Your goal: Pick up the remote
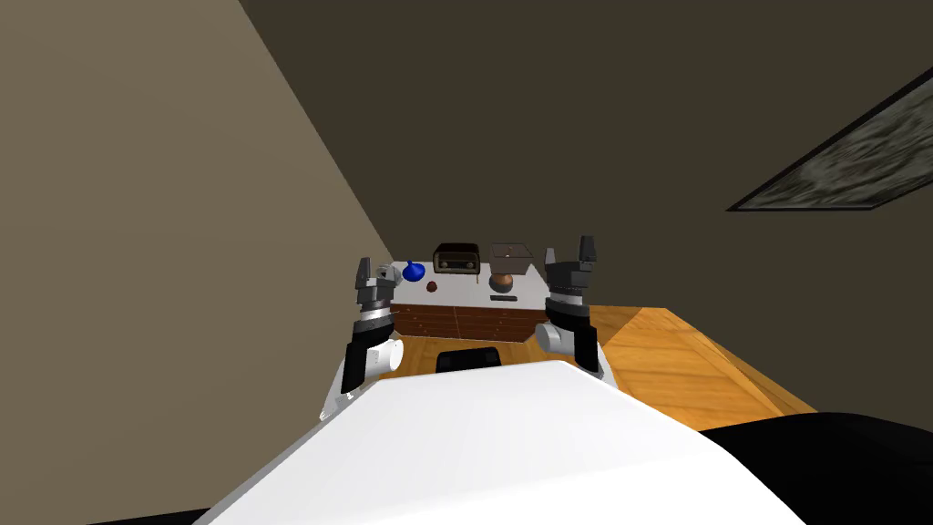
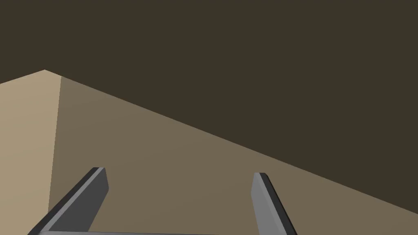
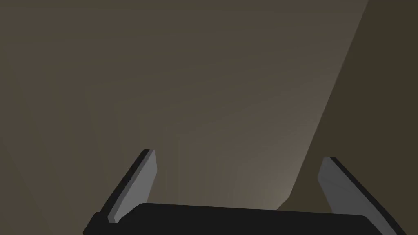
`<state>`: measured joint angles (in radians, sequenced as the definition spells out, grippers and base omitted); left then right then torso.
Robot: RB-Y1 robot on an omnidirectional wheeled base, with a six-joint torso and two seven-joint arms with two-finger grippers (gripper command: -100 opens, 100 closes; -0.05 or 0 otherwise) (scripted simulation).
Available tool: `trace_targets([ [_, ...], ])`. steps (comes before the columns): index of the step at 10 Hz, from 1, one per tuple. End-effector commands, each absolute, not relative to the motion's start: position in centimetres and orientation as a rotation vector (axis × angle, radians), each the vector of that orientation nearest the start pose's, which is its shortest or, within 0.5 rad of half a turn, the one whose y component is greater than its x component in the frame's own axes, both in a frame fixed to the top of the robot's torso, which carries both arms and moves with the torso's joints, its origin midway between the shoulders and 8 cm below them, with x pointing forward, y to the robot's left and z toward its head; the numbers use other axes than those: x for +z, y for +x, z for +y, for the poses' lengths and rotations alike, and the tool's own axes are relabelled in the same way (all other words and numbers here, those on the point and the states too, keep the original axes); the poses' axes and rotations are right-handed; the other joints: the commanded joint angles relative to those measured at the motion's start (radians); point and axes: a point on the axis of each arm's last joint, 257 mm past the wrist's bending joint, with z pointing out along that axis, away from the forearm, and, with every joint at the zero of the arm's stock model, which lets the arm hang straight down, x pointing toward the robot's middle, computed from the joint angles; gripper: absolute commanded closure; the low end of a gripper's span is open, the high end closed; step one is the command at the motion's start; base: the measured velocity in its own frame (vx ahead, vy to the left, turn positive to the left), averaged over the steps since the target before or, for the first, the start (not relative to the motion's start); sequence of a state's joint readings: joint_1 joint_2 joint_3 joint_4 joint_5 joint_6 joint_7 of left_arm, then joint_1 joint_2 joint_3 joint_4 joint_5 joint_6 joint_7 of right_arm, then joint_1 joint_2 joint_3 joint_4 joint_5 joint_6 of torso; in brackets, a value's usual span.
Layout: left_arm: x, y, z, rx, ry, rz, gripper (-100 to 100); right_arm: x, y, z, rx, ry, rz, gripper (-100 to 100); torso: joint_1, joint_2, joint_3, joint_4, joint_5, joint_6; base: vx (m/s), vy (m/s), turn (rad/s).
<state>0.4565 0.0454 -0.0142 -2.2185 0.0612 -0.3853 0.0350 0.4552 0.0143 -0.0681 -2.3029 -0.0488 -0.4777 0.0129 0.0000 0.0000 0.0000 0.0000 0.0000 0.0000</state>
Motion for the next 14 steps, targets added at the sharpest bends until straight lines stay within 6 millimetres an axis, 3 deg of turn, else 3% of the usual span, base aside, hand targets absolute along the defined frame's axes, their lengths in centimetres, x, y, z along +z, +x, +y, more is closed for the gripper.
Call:
trace_targets([
  [1,-1.2,37.8,27.8,-1.367,-0.793,0.699,0,4.6,34.1,-29.6,1.27,0.614,0.577,-100,0.0,0.0,0.0,0.0,0.0,0.0,-0.031,0.024,0.06],
  [5,-1.2,37.8,27.8,-1.368,-0.793,0.699,0,3.8,34.8,-26.6,1.217,0.473,0.708,-100,0.006,0.009,0.005,0.002,0.001,0.0,-0.126,0.075,0.099],
  [8,-1.2,37.8,27.8,-1.368,-0.793,0.699,0,1.7,35.5,-23.9,1.152,0.348,0.828,-100,0.009,0.011,0.007,0.003,0.002,0.0,-0.17,0.134,0.157],
  [9,-1.2,37.8,27.8,-1.368,-0.793,0.699,0,1.7,35.5,-23.8,1.152,0.34,0.835,-100,0.011,0.012,0.007,0.003,0.002,0.0,-0.123,0.114,0.046],
  [12,-1.2,37.8,27.8,-1.368,-0.792,0.699,0,-2.3,36.4,-21.2,1.075,0.205,0.979,-100,0.006,0.011,0.006,0.002,0.001,0.0,-0.144,0.106,0.184],
  [13,-1.2,37.8,27.8,-1.368,-0.793,0.699,0,-2.4,36.3,-21.1,1.074,0.192,0.989,-100,0.007,0.011,0.006,0.002,0.002,0.0,-0.077,0.087,0.053],
  [14,-1.2,37.8,27.8,-1.368,-0.793,0.699,0,-4.1,36.6,-20.3,1.047,0.145,1.042,-100,0.005,0.007,0.005,0.002,0.001,0.0,-0.074,0.082,0.154],
])
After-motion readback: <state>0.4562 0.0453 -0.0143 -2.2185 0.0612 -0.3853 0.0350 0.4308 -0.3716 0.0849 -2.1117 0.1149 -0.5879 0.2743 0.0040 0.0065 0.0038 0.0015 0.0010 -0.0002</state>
